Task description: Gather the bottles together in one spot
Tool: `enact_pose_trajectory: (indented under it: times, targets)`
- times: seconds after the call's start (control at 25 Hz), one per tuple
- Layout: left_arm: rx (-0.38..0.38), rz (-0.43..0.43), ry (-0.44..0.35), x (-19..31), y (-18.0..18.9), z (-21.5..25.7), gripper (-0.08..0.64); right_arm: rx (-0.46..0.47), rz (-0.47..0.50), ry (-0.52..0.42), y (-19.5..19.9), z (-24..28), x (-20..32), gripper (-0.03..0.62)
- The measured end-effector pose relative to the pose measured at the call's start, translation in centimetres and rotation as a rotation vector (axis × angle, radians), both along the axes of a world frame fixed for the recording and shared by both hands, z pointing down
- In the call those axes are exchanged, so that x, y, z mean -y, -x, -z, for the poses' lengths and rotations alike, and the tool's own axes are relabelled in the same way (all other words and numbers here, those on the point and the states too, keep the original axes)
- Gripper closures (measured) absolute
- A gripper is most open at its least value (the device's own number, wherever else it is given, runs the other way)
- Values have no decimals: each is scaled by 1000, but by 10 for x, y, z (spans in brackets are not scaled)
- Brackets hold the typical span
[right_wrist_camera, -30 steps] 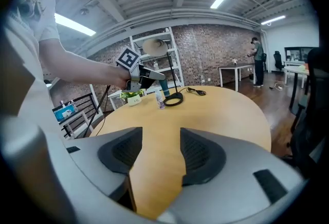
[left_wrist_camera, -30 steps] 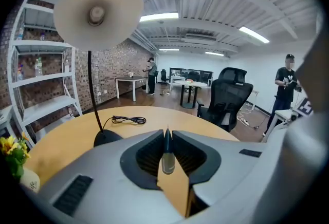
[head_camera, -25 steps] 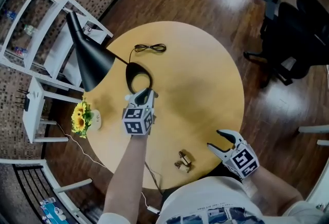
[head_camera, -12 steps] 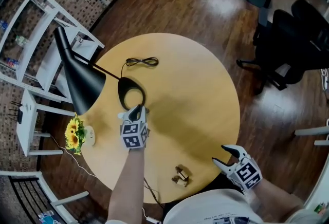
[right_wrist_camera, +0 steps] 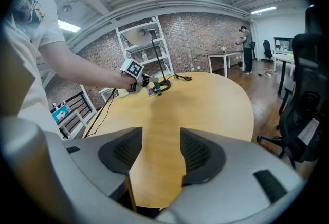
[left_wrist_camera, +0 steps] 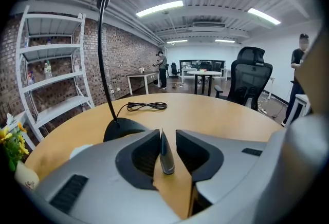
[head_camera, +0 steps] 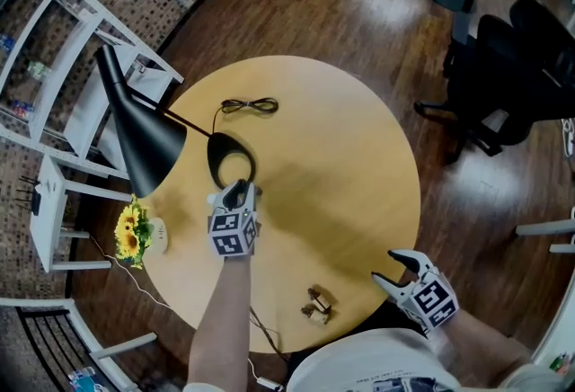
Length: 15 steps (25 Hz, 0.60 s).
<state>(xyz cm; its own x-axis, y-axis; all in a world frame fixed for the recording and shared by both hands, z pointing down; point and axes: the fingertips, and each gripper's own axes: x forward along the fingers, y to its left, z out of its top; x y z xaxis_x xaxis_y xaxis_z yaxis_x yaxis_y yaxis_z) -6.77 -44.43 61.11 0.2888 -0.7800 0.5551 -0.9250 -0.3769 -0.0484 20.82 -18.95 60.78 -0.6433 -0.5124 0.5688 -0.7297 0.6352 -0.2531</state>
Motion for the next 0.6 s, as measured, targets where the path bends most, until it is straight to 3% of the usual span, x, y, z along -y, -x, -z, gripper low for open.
enact_pose_trajectory:
  times: [0.28,0.6]
  targets:
    - [10,-28,-69,-7,-2,26,463,-4,1,-7,5,5,-8,336]
    - [-85,-18,-216,-56,5,102,463,-13,35,-46,30,23,-28,336]
